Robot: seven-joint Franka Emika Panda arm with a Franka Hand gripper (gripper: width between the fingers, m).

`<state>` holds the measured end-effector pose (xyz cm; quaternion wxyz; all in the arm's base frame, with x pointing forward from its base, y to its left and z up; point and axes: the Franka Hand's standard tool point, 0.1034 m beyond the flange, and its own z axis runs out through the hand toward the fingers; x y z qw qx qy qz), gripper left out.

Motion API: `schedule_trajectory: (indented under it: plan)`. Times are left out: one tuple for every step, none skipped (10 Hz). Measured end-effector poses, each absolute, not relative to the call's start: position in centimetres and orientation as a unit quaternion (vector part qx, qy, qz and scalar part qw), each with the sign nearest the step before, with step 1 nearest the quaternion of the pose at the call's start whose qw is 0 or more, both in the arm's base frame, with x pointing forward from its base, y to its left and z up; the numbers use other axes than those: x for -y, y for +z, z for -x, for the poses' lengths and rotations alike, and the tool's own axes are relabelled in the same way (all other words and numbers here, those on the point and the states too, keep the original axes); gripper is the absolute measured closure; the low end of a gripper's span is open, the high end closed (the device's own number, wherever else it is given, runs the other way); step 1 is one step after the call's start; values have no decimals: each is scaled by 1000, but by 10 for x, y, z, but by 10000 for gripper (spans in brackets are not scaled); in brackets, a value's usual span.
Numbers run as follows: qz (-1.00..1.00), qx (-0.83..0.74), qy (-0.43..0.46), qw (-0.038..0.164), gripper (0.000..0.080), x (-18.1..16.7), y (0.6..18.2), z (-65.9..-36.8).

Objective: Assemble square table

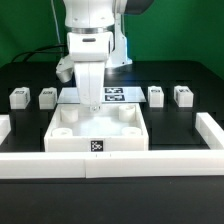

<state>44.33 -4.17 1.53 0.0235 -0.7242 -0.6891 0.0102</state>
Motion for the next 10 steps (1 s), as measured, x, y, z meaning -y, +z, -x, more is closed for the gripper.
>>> schedule_trajectory:
  plan:
    - [724, 689, 10, 24, 742, 42, 15, -443]
    - [725, 688, 10, 24, 742, 40, 15, -443]
    - [734, 679, 3, 21, 742, 24, 15, -448]
    - [731, 682, -3, 21, 742, 8, 15, -453]
    - [729, 685, -17, 15, 742, -9, 15, -464]
    - [727, 686, -28, 13, 742, -25, 15, -476]
    - [726, 686, -33, 12, 742, -33, 15, -483]
    - [728, 684, -39, 11, 742, -42, 16, -492]
    - [727, 685, -37, 13, 742, -43, 15, -492]
    - [727, 685, -37, 13, 742, -43, 15, -492]
